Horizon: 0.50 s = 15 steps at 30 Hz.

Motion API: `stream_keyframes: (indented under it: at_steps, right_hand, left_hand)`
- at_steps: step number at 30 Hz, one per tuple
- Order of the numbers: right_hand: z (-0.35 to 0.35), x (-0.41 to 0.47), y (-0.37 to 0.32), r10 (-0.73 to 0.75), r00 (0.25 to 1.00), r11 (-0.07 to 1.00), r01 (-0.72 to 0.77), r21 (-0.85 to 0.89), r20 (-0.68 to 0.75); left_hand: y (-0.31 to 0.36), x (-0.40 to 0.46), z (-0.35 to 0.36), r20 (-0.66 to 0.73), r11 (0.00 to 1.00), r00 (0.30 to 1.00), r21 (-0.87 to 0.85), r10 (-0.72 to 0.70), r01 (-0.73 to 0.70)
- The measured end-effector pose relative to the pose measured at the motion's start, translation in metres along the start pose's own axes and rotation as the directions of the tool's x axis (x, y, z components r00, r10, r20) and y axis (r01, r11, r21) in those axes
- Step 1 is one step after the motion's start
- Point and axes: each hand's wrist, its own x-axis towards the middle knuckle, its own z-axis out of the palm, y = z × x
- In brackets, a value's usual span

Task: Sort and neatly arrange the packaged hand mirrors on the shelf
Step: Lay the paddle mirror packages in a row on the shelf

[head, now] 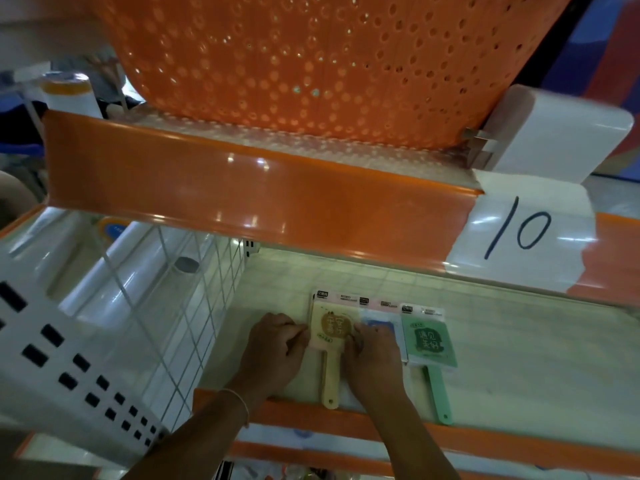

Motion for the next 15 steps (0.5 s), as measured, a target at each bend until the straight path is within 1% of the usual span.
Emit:
stream_keyframes:
  at_steps: [6,15]
  right_hand:
    - [0.002,0.001,-0.005,-0.040,0.999,0.999,0.039,-0.033,-0.018]
    - [-0.003,-0.001,-0.011,-0.057,0.998,0.998,0.057,-0.025,-0.014]
  left_hand:
    - [0.003,-0.002,-0.001,0.039,1.000,0.999,0.024,0.005,-0.006]
    - [0.004,-0.001,-0.003,0.058,0.999,0.998,0.045,0.016,-0.019]
